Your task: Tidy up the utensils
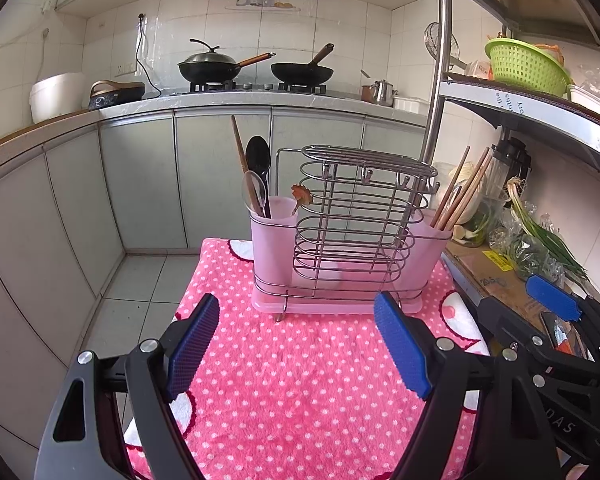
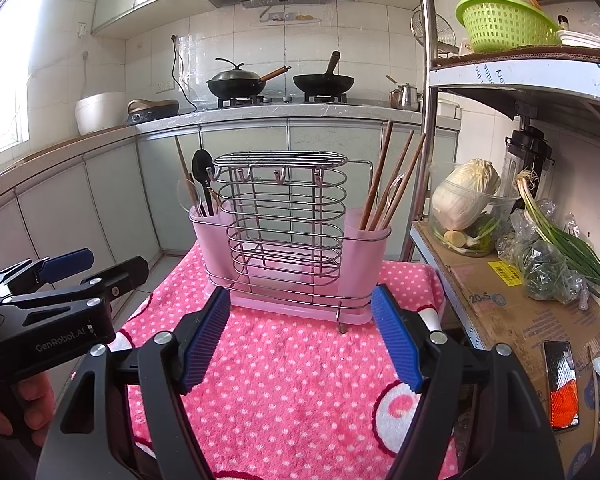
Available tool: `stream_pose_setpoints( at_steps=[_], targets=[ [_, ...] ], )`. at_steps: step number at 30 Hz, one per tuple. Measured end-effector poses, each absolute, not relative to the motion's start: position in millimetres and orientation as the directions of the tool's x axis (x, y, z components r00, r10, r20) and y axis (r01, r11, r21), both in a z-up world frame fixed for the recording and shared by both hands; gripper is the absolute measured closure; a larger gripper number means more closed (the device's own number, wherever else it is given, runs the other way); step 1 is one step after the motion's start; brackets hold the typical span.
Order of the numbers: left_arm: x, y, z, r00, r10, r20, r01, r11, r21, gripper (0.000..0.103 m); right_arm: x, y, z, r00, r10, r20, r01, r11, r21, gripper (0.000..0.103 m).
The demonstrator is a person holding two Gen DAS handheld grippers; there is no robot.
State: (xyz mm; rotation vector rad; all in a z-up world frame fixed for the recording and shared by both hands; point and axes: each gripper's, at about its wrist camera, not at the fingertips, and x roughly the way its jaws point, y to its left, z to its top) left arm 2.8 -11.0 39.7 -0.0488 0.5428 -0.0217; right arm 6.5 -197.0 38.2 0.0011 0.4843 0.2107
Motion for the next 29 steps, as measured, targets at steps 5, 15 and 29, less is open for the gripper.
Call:
stream_pose_setpoints(
  at_steps=[5, 15, 29],
  targets=[
    [3.2, -11.3, 39.6, 0.854, -0.032, -0.519, 0.007, 0.999, -0.049, 0.024, 6.9, -196.7, 38.3, 0.865, 0.198, -0.461, -0.201, 0.979, 0.044, 0.029],
    [5.8, -13.3, 37.3, 0.852, -0.025, -0.522, 0.005, 0.999, -0.039, 0.024, 8.3, -194.6, 36.6, 0.866, 0.192, -0.462, -0.199, 0.979, 0.035, 0.029],
    [13.5, -13.0, 31.7, 0.836, -0.026, -0.548, -0.005, 0.999, -0.054, 0.024, 14.1, -195.3, 30.4, 0.860, 0.188, -0.474, -0.195, 0.980, 0.036, 0.029]
  ],
)
